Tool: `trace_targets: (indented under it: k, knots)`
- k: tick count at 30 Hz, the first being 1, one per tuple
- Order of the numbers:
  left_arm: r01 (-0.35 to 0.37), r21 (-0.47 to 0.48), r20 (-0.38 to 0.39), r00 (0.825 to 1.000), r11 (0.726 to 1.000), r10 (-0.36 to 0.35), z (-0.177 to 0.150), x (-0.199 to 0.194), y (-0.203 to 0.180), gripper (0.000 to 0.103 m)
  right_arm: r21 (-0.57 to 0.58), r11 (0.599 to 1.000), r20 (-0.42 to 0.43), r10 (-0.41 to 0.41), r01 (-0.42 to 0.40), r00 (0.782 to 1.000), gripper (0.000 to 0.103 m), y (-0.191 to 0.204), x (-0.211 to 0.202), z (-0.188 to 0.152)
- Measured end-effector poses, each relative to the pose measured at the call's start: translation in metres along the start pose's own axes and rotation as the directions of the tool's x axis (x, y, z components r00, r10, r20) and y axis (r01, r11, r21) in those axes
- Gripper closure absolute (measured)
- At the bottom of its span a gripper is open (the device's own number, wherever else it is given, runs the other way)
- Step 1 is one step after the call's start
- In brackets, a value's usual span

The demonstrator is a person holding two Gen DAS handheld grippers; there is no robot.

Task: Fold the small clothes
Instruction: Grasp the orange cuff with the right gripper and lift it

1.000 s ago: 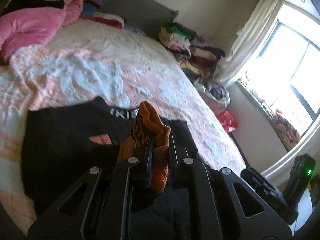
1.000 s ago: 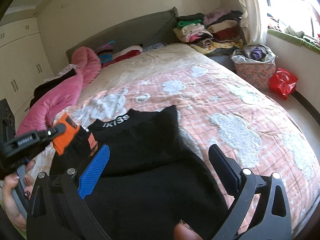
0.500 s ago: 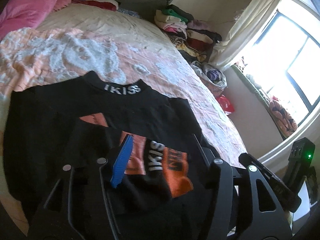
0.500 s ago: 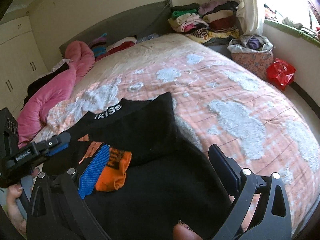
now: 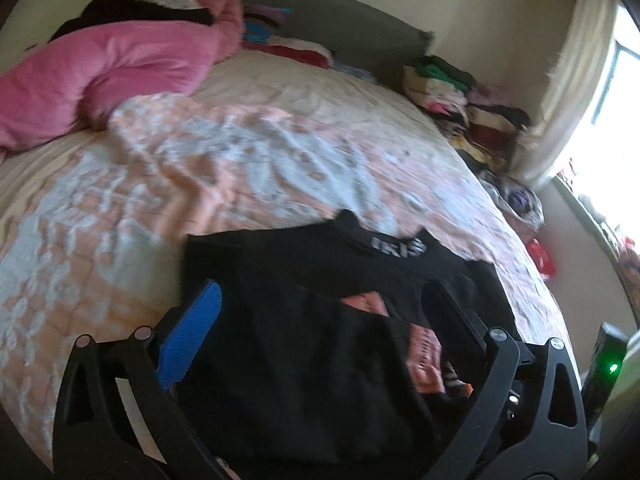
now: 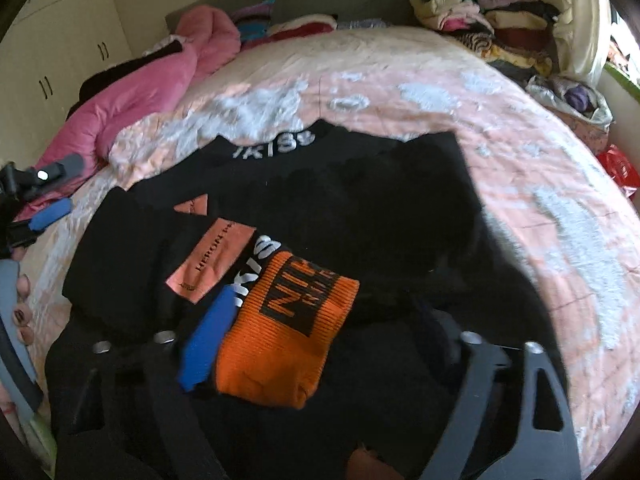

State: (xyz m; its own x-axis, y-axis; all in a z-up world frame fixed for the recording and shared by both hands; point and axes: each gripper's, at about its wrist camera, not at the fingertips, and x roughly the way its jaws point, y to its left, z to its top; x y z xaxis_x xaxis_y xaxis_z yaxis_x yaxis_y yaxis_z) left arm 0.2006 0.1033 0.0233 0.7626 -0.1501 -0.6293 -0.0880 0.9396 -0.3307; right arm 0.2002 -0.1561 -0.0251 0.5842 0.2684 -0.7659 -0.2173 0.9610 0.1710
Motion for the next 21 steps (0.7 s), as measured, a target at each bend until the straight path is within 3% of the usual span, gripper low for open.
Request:
trace_targets:
  k: [1, 3, 5, 6, 12, 21]
  knots:
    - [-0.004, -0.015, 0.003, 1.0, 1.0, 0.004, 0.001, -0.001, 0.005, 0.009, 0.007, 1.0, -0.012, 0.007, -0.007, 1.0, 0.036, 0.0, 0.005, 0.0]
    - [-0.022, -0.027, 0.021, 1.0, 0.999, 0.023, 0.004, -0.006, 0.012, 0.009, 0.019, 0.999, -0.007, 0.032, -0.032, 0.999, 0.063, 0.0, 0.009, -0.001]
    - [-0.052, -0.029, 0.048, 0.997, 0.998, 0.053, 0.005, -0.011, 0.015, 0.009, 0.008, 0.999, 0.006, 0.037, -0.037, 0.999, 0.081, 0.005, 0.008, -0.001]
    - [-0.064, -0.033, 0.064, 0.996, 0.997, 0.066, 0.006, -0.014, 0.018, 0.009, -0.002, 0.998, 0.022, 0.058, -0.058, 0.998, 0.086, 0.008, 0.005, 0.0]
    - [-0.081, -0.072, 0.096, 0.992, 0.994, 0.087, 0.011, -0.022, 0.031, 0.009, -0.097, 0.99, 0.153, 0.116, -0.102, 0.981, 0.087, 0.03, -0.031, 0.024]
    - [-0.087, -0.151, 0.1, 0.99, 0.985, 0.103, 0.013, -0.025, 0.05, 0.009, -0.206, 0.978, 0.292, 0.092, -0.031, 0.952, 0.087, 0.037, -0.072, 0.072]
